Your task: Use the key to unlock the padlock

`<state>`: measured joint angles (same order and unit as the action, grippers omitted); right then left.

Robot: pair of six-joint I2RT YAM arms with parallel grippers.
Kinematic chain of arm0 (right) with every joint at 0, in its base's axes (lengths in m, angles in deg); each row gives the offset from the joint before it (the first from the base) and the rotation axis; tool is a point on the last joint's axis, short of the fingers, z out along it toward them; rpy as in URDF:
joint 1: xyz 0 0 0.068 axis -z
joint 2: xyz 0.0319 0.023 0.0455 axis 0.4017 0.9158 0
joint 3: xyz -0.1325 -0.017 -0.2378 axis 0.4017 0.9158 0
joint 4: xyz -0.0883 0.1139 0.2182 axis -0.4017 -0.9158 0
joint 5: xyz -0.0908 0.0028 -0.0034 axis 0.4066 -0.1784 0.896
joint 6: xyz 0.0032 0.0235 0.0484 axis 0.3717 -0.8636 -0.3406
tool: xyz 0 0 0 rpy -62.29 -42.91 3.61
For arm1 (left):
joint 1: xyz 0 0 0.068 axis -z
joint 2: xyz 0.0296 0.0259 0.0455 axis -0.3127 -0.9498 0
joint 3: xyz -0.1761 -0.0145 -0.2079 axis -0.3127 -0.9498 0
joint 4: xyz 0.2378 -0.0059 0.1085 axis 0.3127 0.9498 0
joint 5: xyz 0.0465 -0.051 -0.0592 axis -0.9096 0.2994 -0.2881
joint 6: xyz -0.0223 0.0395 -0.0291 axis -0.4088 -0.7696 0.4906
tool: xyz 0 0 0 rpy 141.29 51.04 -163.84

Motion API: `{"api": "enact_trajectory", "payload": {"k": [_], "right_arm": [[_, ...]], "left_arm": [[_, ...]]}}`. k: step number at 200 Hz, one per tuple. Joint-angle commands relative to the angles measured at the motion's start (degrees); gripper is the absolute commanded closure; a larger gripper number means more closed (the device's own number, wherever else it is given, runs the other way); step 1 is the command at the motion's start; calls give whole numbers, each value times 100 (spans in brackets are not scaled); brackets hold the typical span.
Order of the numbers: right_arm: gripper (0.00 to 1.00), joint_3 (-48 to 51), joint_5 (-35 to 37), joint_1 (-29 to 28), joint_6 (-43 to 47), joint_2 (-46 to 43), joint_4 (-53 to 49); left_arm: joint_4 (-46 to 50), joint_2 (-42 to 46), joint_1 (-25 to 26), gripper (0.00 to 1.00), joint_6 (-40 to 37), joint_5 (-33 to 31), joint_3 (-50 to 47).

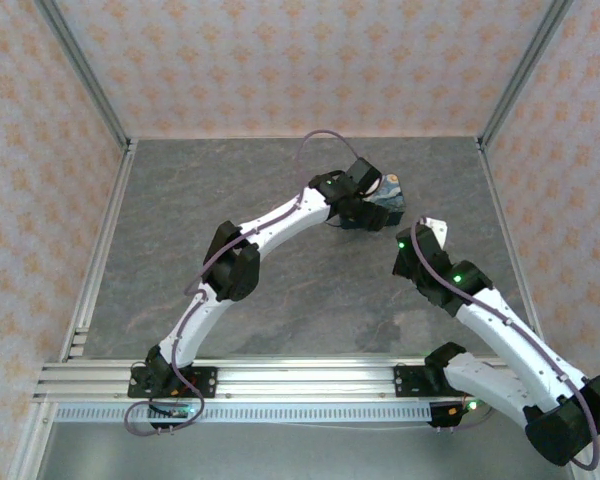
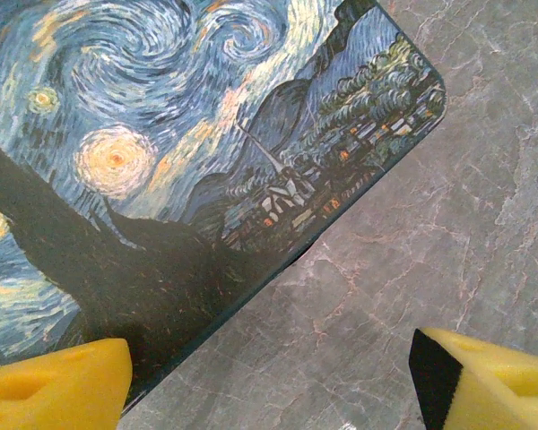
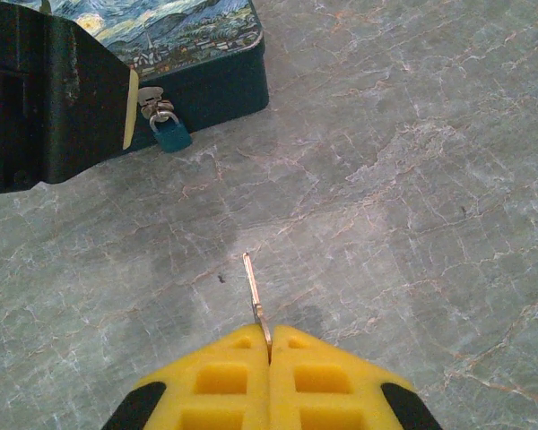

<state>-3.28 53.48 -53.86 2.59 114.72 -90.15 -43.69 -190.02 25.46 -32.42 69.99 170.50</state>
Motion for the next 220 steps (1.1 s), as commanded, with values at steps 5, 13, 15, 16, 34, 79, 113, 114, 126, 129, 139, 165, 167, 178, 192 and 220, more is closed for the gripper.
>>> {"api": "enact_trajectory", "payload": {"k": [5, 13, 15, 16, 34, 79, 113, 114, 126, 129, 139, 165, 167, 178, 192, 220], "right_arm": [[100, -219, 159, 29, -26, 27, -136], [100, -235, 153, 29, -14, 32, -153], [100, -236, 148, 29, -10, 35, -156], [100, -236, 148, 29, -14, 36, -158], [100, -252, 154, 37, -13, 21, -206], [100, -263, 22, 76, 26, 27, -242], [100, -258, -138, 167, 52, 27, -230], [100, -256, -145, 168, 52, 27, -226], [100, -230, -190, 187, 59, 15, -197], [100, -225, -202, 195, 54, 15, -190], [100, -197, -260, 205, 68, 19, -149], [100, -105, -502, 222, 86, 27, 28], [100, -96, -532, 222, 87, 28, 47], [100, -47, -680, 223, 96, 34, 151], [100, 2, -957, 231, 147, 67, 349], [100, 132, -1714, 240, 217, 206, 854]], "left_arm": [[214, 81, 18, 17, -184, -285, -139], [201, 106, 18, 17, -194, -292, -200], [193, 110, 18, 17, -199, -297, -214], [190, 113, 18, 17, -206, -298, -223], [141, 182, 18, 17, -213, -309, -406], [-64, 483, 18, 17, -214, -490, -1015], [-314, 969, 4, 17, -214, -721, -1754], [-318, 990, 7, 17, -213, -725, -1775], [-405, 1196, 9, 17, -181, -747, -2072], [-442, 1253, 9, 17, -172, -751, -2164], [-563, 1456, 9, 16, -122, -763, -2474], [-866, 2005, -13, 16, 12, -867, -3282], [-882, 2044, -16, 16, 26, -869, -3343], [-973, 2260, -35, 16, 83, -892, -3648], [-1081, 2523, -67, 16, 154, -921, -4026], [-1250, 3054, -168, 16, 260, -1036, -4700]]}}
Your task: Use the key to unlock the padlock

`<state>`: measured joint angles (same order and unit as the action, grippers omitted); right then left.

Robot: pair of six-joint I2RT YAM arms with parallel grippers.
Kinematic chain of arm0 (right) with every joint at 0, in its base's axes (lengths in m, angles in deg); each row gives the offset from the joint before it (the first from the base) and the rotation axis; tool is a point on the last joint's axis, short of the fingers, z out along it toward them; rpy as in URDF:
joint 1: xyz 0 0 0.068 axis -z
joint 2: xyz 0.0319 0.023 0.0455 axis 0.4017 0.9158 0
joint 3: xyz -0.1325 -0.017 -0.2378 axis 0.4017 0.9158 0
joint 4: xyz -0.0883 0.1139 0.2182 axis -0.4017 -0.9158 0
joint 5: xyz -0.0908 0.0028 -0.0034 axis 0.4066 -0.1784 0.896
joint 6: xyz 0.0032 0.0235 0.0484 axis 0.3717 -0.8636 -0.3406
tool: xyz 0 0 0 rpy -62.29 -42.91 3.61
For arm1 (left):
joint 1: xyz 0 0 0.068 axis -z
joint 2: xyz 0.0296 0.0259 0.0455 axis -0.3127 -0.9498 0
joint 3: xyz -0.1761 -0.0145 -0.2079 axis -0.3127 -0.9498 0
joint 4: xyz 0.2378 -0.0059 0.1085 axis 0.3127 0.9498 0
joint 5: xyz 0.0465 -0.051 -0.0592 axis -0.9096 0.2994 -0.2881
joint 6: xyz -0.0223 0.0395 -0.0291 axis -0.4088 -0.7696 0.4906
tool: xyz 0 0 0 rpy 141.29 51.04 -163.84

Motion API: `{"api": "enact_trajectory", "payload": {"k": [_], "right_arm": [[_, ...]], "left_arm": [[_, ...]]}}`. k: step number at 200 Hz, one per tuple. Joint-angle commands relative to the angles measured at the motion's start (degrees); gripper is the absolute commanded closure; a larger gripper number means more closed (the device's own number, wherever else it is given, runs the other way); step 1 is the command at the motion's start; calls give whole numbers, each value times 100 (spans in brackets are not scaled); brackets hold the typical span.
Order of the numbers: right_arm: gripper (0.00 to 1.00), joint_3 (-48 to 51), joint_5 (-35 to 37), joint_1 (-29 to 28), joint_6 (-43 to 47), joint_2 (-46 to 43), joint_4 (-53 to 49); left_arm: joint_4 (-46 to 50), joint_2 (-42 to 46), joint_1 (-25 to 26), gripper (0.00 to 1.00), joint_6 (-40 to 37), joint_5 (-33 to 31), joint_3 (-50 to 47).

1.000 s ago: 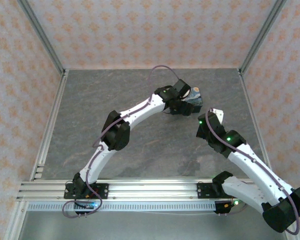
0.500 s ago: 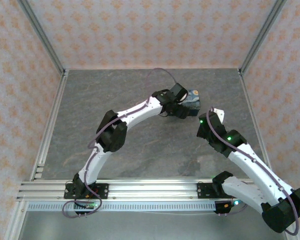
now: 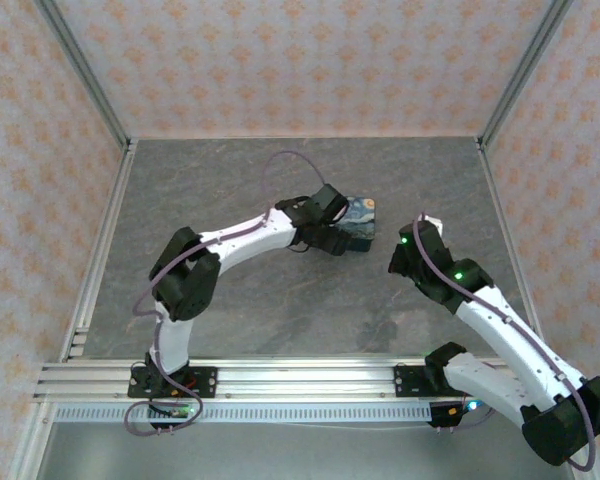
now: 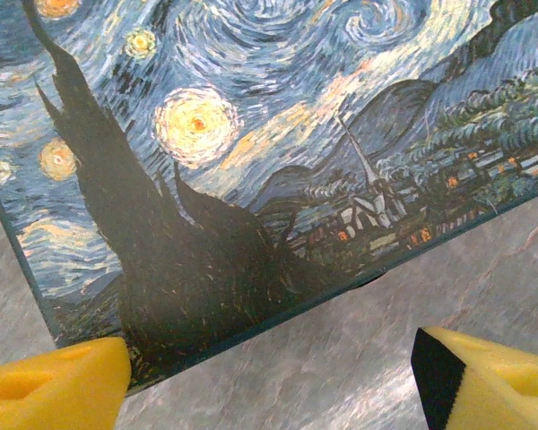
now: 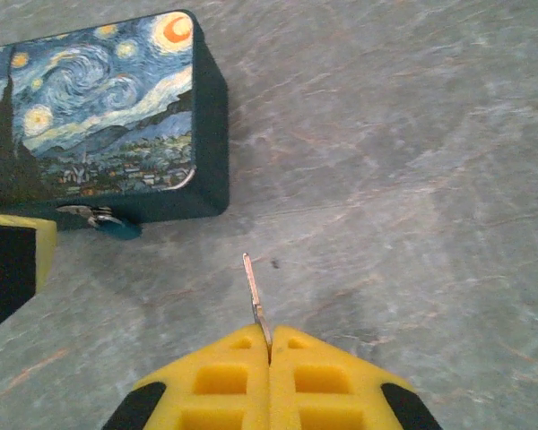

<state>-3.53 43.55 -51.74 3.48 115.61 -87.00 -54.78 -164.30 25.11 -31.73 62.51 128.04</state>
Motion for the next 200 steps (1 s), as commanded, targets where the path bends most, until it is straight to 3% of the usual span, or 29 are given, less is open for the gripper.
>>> {"api": "enact_trajectory", "payload": {"k": [1, 79, 145, 200], "right_arm": [[100, 161, -754, 28, 128, 124, 560], [100, 267, -2091, 213, 119, 896, 1685], [100, 648, -4260, 1431, -366, 2029, 4249], [100, 78, -4573, 1562, -324, 3462, 5046]], "left_arm": [[-148, 501, -137, 16, 191, -289, -473], [-420, 1285, -664, 16, 236, -239, -1401], [-1051, 2247, -703, 14, 387, -35, -2054], [-2054, 3338, -701, 10, 888, 203, -3261]]}}
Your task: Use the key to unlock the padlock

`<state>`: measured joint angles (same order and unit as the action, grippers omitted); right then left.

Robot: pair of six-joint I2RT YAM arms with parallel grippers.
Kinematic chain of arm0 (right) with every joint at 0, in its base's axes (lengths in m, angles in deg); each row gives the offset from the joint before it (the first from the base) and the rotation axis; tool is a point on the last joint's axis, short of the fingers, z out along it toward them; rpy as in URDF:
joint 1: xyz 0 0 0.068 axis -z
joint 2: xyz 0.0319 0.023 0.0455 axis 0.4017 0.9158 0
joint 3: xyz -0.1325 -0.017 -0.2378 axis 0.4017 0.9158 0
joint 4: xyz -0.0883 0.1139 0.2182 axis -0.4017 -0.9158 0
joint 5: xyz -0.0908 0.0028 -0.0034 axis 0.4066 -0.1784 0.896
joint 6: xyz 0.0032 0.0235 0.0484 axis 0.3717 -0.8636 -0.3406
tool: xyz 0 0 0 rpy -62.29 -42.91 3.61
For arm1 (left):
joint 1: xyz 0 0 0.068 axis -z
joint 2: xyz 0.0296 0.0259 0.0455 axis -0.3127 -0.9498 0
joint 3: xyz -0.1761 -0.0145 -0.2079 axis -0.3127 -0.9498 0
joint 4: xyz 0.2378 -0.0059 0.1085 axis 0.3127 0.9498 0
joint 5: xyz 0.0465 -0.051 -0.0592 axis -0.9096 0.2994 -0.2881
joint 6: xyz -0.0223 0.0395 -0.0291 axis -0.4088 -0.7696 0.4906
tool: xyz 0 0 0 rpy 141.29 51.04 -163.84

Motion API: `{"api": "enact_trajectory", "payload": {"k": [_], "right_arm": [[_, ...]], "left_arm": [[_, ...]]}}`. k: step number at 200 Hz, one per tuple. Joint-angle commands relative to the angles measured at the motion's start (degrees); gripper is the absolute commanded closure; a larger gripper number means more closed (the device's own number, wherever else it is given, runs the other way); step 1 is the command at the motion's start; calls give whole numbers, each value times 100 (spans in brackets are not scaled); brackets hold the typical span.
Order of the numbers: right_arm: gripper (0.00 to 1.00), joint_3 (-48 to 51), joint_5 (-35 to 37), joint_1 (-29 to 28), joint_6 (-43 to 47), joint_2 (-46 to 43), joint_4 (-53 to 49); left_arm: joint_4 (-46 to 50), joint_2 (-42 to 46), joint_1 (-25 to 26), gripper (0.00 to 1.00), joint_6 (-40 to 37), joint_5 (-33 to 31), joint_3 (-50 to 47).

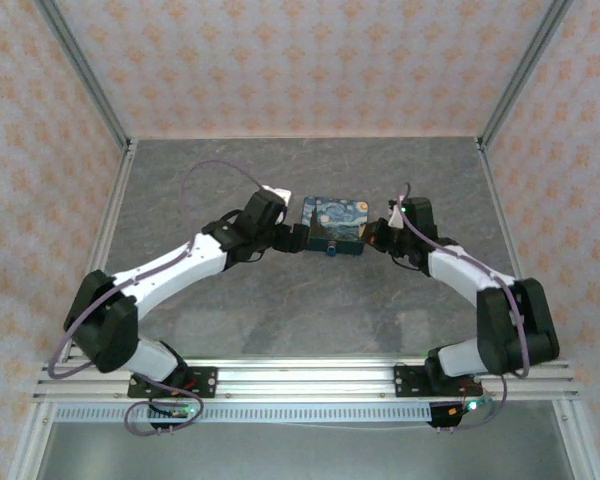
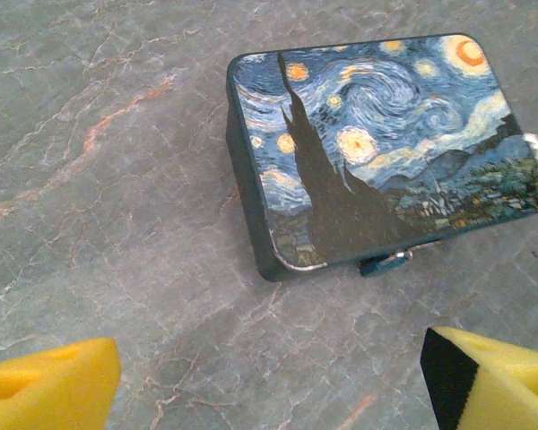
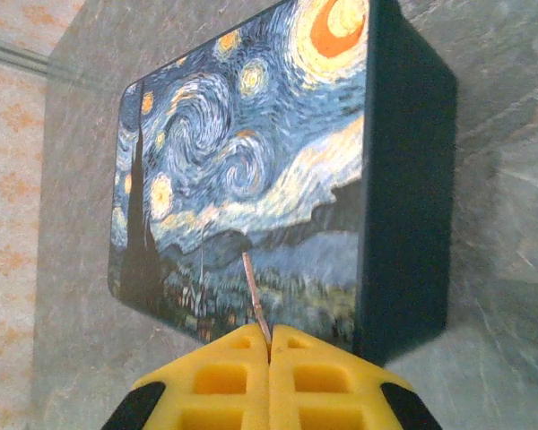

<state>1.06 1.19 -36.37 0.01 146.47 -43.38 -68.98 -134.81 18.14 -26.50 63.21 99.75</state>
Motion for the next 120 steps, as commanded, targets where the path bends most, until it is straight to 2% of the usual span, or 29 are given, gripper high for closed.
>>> {"api": "enact_trajectory", "payload": {"k": [1, 85, 120], "right_arm": [[100, -390, -342, 23, 26, 402, 692], [100, -765, -275, 29, 421, 1229, 559], [100, -488, -263, -72, 267, 1217, 563]], "left_arm": [[-646, 405, -5, 10, 374, 142, -451], [-1110, 733, 9, 9, 643, 375, -1116], [-1347, 622, 7, 9, 790, 536, -1299]]}}
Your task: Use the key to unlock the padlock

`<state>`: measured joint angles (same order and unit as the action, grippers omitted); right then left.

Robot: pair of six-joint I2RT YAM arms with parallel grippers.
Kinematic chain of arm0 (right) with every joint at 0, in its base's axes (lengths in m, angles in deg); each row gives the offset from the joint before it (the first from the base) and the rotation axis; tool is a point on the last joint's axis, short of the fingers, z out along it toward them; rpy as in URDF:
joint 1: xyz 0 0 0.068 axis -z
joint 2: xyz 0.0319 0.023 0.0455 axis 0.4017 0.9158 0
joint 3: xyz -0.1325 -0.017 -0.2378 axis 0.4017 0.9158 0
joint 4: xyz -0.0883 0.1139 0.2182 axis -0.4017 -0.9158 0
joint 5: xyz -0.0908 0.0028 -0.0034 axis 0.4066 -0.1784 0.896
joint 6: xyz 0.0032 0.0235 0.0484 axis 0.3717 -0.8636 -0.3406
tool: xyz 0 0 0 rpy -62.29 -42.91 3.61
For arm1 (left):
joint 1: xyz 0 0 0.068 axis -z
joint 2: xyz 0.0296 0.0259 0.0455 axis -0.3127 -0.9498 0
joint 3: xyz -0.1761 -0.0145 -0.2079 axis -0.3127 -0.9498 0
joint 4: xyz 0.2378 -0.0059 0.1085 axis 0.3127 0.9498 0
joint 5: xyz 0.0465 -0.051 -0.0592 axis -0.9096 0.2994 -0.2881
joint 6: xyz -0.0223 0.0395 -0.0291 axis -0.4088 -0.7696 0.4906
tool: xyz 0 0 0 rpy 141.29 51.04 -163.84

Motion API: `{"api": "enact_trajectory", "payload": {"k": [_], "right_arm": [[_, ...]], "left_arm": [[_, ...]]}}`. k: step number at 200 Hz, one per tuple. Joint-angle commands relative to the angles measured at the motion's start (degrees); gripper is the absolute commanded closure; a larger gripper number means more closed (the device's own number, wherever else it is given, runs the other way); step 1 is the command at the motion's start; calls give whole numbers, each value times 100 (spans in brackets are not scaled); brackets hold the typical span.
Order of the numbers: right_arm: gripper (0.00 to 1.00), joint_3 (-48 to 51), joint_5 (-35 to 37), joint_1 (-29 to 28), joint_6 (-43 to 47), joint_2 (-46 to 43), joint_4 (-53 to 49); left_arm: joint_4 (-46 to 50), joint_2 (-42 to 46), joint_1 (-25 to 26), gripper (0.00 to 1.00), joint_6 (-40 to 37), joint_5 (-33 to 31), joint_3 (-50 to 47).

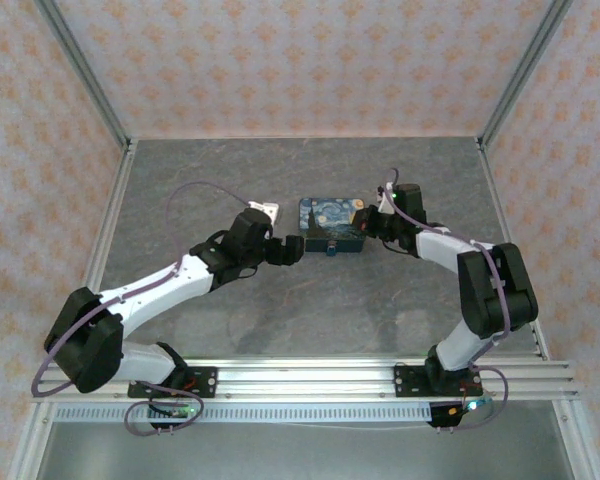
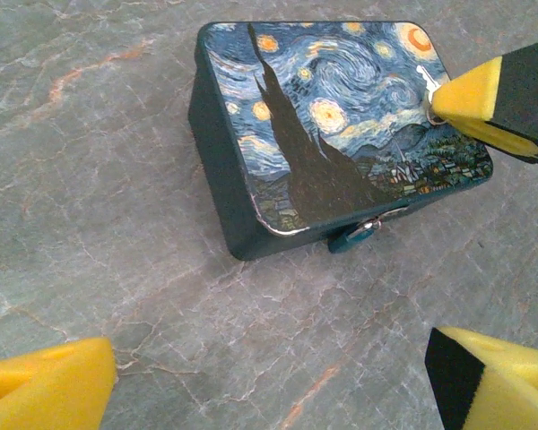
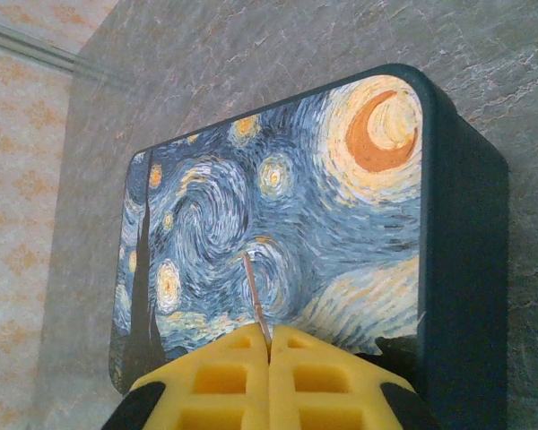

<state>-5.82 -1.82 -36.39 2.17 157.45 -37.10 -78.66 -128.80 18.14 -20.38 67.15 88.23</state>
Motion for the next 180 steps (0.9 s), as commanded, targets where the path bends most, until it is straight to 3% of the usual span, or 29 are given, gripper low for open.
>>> {"api": "enact_trajectory", "payload": {"k": [1, 90, 138, 180], "right_arm": [[100, 210, 45, -76, 42, 121, -66], [100, 958, 426, -877, -548, -387, 311], [100, 758, 422, -905, -496, -473, 196], [100, 214, 437, -882, -404, -634, 19]], "left_arm": [[-386, 21, 5, 9, 180, 143, -154], [-793, -160, 12, 11, 297, 547, -415], [-1174, -489, 12, 19, 73, 866, -532], [-1568, -696, 12, 20, -216, 969, -630]]}}
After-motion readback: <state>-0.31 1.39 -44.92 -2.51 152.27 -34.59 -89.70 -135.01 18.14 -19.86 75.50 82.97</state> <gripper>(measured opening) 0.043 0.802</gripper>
